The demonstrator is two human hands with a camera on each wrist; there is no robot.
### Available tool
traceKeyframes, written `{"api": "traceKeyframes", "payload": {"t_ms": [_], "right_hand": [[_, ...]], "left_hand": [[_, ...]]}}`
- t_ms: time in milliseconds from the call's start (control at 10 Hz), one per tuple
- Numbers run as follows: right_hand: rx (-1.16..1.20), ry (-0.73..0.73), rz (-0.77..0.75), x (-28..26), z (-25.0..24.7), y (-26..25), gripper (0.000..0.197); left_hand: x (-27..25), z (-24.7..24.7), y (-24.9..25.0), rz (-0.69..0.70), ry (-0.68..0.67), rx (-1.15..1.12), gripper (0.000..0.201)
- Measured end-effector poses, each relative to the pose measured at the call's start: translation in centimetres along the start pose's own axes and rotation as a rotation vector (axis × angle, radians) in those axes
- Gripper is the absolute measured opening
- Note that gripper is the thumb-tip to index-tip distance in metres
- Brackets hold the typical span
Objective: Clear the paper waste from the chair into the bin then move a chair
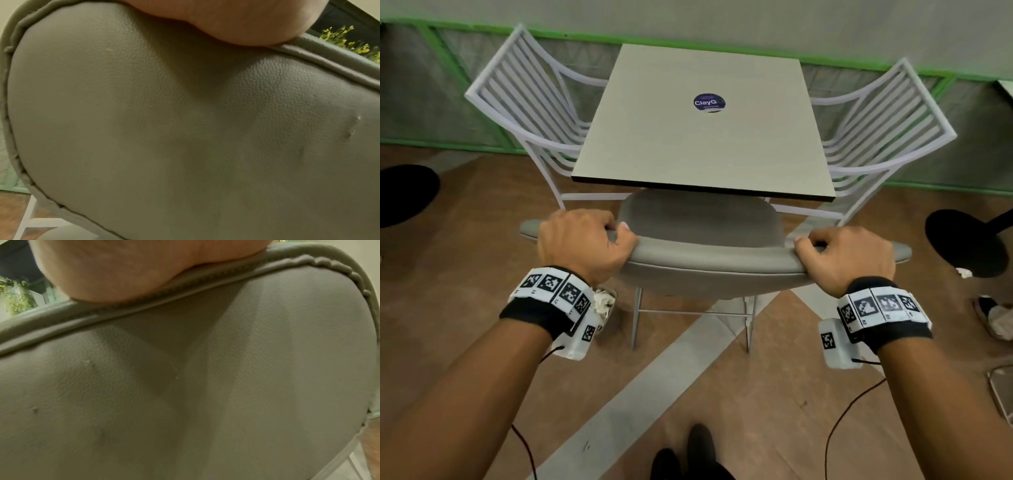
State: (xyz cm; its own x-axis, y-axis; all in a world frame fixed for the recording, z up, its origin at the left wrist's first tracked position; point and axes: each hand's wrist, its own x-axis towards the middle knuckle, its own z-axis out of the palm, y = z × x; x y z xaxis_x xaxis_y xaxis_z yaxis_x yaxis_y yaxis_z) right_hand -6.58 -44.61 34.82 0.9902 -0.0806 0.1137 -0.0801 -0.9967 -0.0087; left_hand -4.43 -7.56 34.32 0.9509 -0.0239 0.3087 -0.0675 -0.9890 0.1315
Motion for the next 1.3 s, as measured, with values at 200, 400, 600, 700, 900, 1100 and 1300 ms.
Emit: {"api": "traceKeyframes", "payload": {"t_ms": [200,400,600,700,900,1100,1300], "right_hand": [[0.021,0.024,-0.005,5.4,0.5,-0.4,0.051],[0.024,0.022,-0.002,10.5,0.8,1.4,0.048],[0.035,0.059,0.014,10.7,1.2,1.6,0.047],[0.039,0.065,0.008,10.2,1.4,1.8,0.044],[0.047,0.065,0.012,9.5,1.3,1.5,0.048],[0.075,0.013,-0.004,7.8,0.6,1.3,0.053],[0.324,0.217,-0.093,0.3,1.3,1.5,0.041]], "left_hand": [[4.8,1.7,-0.3,0.003,0.036,0.018,0.049],[7.3,2.5,2.1,-0.026,0.057,0.014,0.044],[7.4,2.9,1.6,0.013,0.09,-0.044,0.042],[7.0,3.0,1.8,0.013,0.094,-0.04,0.041],[6.3,2.7,2.0,0.011,0.088,-0.023,0.039],[5.1,2.2,2.6,-0.026,0.016,-0.006,0.036],[0.4,1.2,2.8,-0.06,0.152,-0.247,0.035]]}}
